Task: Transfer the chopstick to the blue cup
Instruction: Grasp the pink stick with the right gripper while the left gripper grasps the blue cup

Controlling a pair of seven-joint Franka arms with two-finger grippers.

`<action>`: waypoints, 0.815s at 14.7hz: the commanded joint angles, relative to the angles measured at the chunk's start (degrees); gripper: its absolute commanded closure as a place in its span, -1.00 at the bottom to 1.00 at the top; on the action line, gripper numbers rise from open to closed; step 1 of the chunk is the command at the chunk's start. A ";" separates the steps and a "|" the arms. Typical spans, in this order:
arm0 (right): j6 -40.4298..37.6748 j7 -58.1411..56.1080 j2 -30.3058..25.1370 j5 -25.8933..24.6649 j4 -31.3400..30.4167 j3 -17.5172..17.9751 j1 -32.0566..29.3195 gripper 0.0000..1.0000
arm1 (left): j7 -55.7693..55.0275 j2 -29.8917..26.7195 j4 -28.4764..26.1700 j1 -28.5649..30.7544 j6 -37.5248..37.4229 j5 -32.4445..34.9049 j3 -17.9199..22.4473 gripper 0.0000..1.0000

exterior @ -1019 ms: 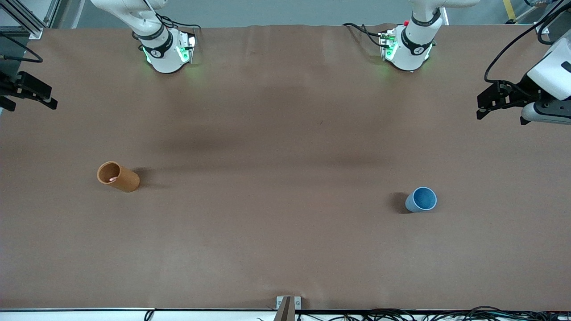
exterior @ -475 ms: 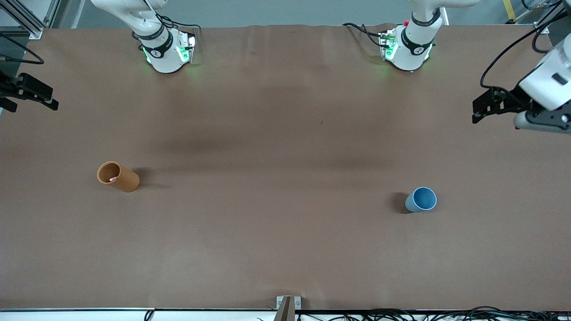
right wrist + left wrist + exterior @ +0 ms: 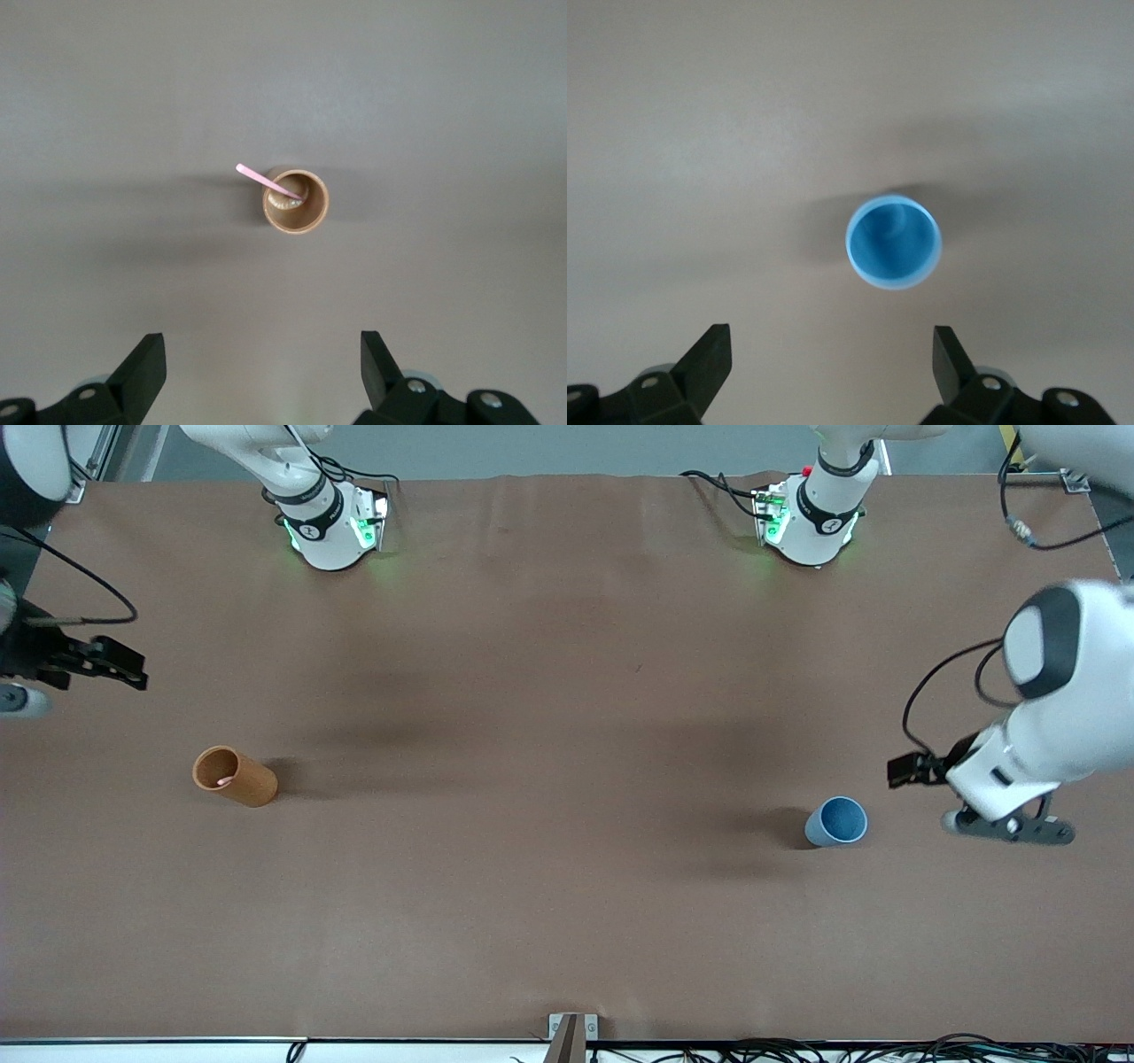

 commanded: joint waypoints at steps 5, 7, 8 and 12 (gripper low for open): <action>7.36 10.25 11.07 -3.59 -0.76 0.12 1.98 -0.95 | 0.31 6.54 -6.90 0.05 14.15 -1.11 0.01 -1.00; 9.65 13.16 13.71 -3.59 -0.50 0.12 1.89 -0.95 | 0.31 6.55 -8.84 0.22 16.97 -1.11 -0.08 -1.00; 10.53 13.69 14.85 -3.50 -0.59 0.12 1.97 -0.91 | 0.23 6.81 -8.93 0.05 17.33 -1.11 -0.08 -0.90; 12.82 13.78 18.11 -4.20 -0.67 -0.05 1.97 -0.54 | -0.48 7.96 -9.11 -0.13 19.09 -1.82 -0.17 0.66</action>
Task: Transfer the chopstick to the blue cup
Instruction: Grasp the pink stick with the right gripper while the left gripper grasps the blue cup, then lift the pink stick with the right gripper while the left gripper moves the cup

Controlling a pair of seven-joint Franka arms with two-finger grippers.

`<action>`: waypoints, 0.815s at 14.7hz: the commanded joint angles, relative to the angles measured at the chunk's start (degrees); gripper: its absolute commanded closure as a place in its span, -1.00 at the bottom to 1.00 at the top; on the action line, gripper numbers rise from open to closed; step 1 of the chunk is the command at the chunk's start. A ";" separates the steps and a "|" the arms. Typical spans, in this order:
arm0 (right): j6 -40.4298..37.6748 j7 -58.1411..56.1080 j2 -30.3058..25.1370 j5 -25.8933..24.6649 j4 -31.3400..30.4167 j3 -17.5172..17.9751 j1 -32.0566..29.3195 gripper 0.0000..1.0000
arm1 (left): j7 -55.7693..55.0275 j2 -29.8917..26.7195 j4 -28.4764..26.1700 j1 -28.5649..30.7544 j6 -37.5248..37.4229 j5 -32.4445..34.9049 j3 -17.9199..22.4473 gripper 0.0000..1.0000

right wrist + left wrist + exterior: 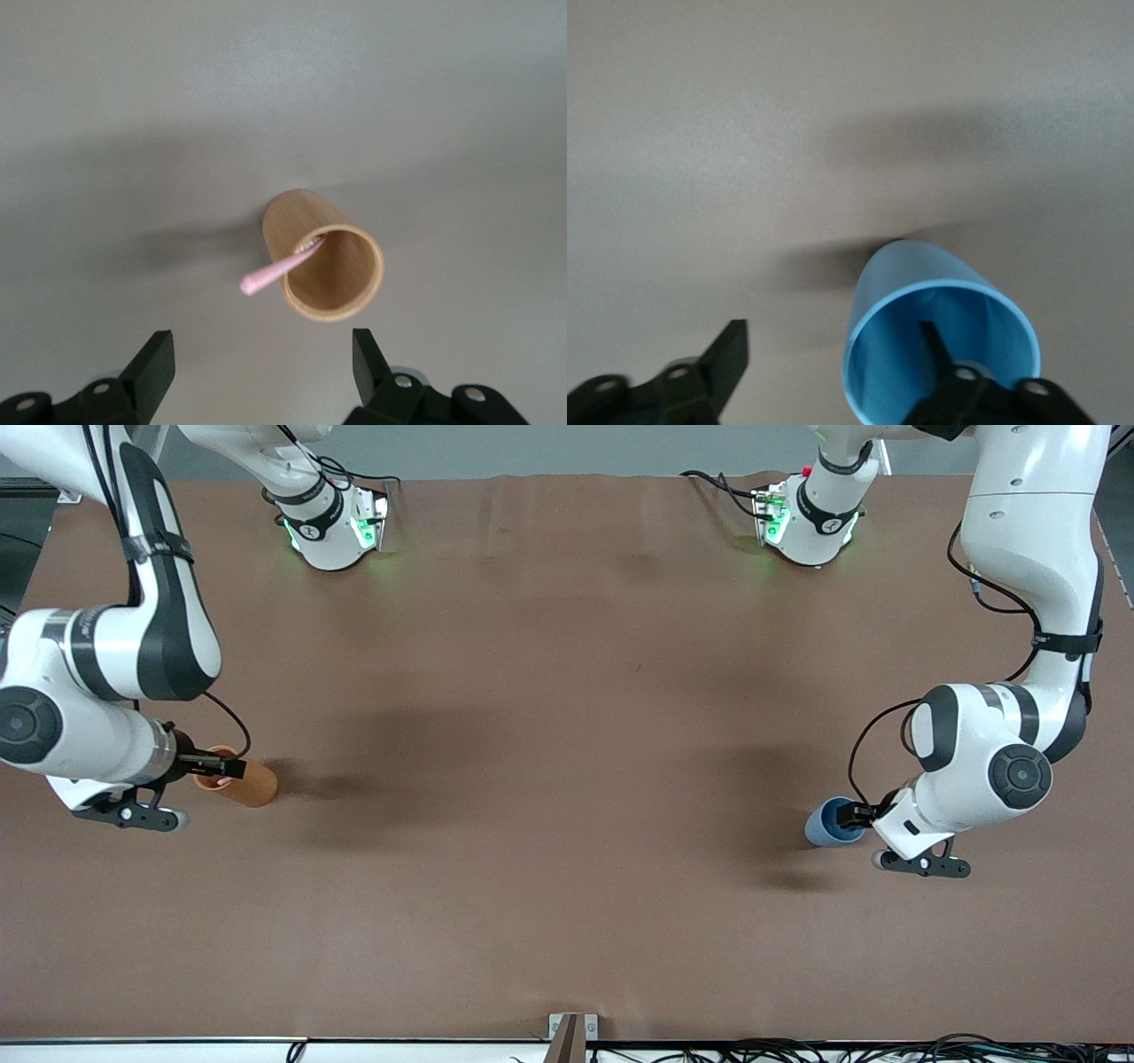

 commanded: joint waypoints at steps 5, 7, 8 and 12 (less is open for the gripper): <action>1.59 1.28 2.45 -4.10 0.35 0.29 -0.17 0.04 | -0.18 0.16 -0.61 -1.07 1.84 -1.22 -0.02 0.99; 2.73 1.37 3.07 -5.25 0.35 0.29 -0.26 0.20 | 0.08 -0.88 -0.09 -1.07 1.05 -1.05 -0.11 0.99; 2.99 1.37 3.16 -5.34 0.35 0.38 -0.17 0.22 | 0.08 -2.46 0.18 -1.24 0.61 -0.78 -0.11 0.99; 3.69 1.37 3.16 -5.42 0.35 0.29 -0.35 0.35 | -10.33 -6.17 2.98 -5.89 -7.55 -1.13 -1.86 0.99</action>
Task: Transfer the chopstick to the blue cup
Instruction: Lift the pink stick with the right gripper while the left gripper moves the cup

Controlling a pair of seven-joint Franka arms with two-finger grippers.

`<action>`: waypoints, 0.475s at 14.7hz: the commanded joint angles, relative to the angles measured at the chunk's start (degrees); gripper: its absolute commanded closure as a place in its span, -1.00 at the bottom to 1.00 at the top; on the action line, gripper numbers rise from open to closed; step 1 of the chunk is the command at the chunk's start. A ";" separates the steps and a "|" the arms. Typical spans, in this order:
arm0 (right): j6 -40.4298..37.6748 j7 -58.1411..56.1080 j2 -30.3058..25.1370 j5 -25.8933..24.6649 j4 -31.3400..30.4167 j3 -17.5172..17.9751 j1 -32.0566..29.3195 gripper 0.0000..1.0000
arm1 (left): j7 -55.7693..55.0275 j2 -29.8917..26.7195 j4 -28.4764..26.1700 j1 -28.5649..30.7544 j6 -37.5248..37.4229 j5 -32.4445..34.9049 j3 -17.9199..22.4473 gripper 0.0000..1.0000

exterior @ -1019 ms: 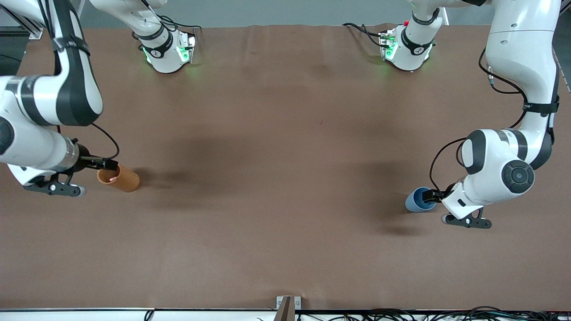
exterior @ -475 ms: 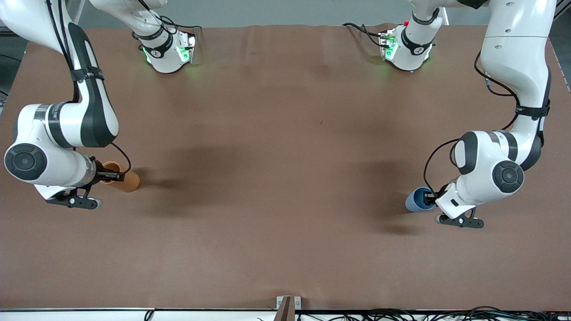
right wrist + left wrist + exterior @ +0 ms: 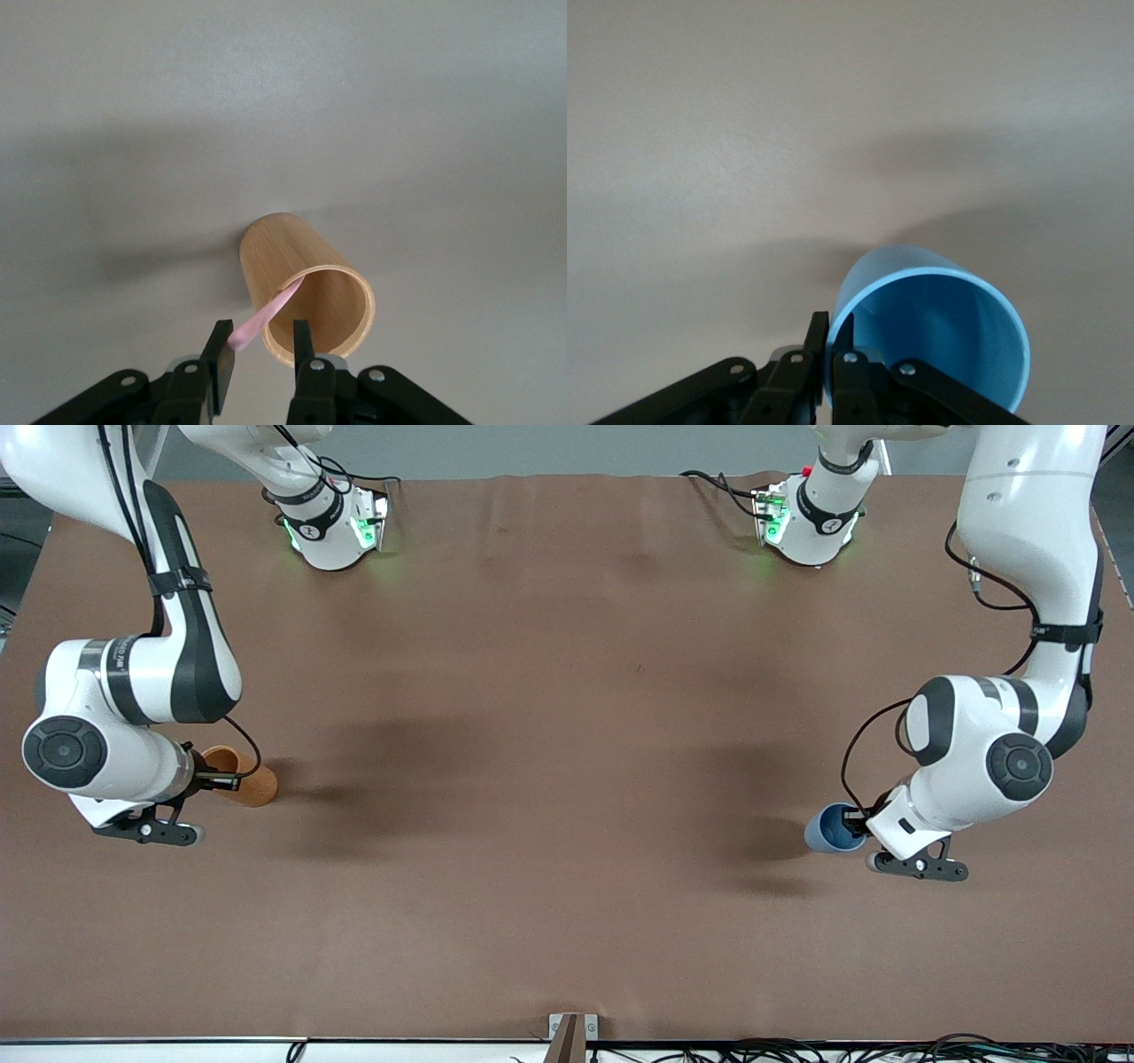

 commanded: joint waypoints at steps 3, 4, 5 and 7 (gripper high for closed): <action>1.86 1.11 0.21 -1.44 0.23 0.33 -0.53 0.41 | -23.01 -2.37 0.79 -9.82 -4.45 -0.42 -3.45 0.99; 2.56 1.11 0.21 -1.44 0.23 0.33 -0.53 0.41 | -27.32 -2.37 0.79 -12.02 -4.63 -0.77 -4.15 0.99; 3.09 1.11 0.30 -1.44 0.14 0.24 -0.53 0.41 | -32.15 -2.28 0.79 -14.04 -4.63 -0.86 -5.11 0.99; 2.92 0.94 0.30 -1.44 0.14 0.24 -0.44 0.62 | -39.72 -1.67 1.05 -18.35 -4.37 -0.51 -5.74 0.99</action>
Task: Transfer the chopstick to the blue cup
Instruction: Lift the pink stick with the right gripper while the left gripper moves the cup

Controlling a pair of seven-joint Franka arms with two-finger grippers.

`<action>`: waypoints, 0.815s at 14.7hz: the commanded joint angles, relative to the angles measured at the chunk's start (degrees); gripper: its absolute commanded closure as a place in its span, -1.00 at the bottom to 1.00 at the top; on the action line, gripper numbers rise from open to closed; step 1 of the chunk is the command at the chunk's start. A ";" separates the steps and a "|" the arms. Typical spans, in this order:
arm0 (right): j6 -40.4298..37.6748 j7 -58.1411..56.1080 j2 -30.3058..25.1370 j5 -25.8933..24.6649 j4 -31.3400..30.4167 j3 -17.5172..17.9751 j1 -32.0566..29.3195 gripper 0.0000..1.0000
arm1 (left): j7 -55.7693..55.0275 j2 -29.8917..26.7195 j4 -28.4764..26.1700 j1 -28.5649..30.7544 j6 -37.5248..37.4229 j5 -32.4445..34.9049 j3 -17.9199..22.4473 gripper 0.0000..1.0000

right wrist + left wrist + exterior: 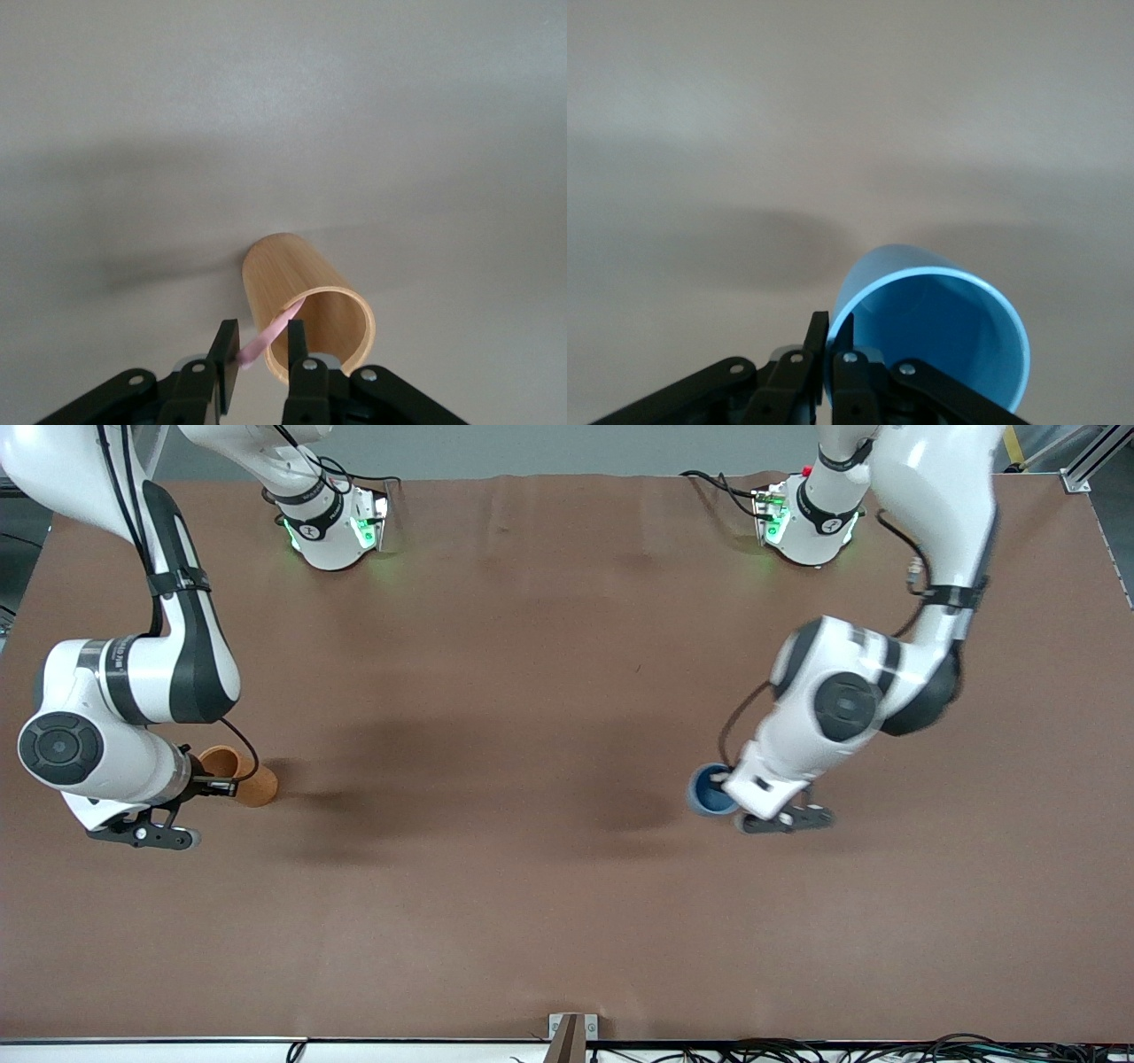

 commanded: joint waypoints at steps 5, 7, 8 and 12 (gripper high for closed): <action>-0.18 0.46 0.11 -1.25 0.14 0.36 -0.16 0.94 | -12.87 2.81 0.94 -9.51 1.89 -0.26 -0.05 0.98; -1.23 0.37 -0.59 -1.25 0.14 0.36 -0.16 0.94 | -13.57 4.64 1.12 -11.34 3.21 -0.44 -0.05 0.97; -2.20 0.28 -1.37 -1.25 0.23 0.36 -0.16 0.94 | -13.92 5.79 1.03 -11.70 4.09 -0.18 0.04 0.97; -7.99 0.28 -8.39 -1.16 0.41 0.53 0.45 0.94 | -14.01 7.29 0.68 -11.79 6.38 0.18 0.04 0.93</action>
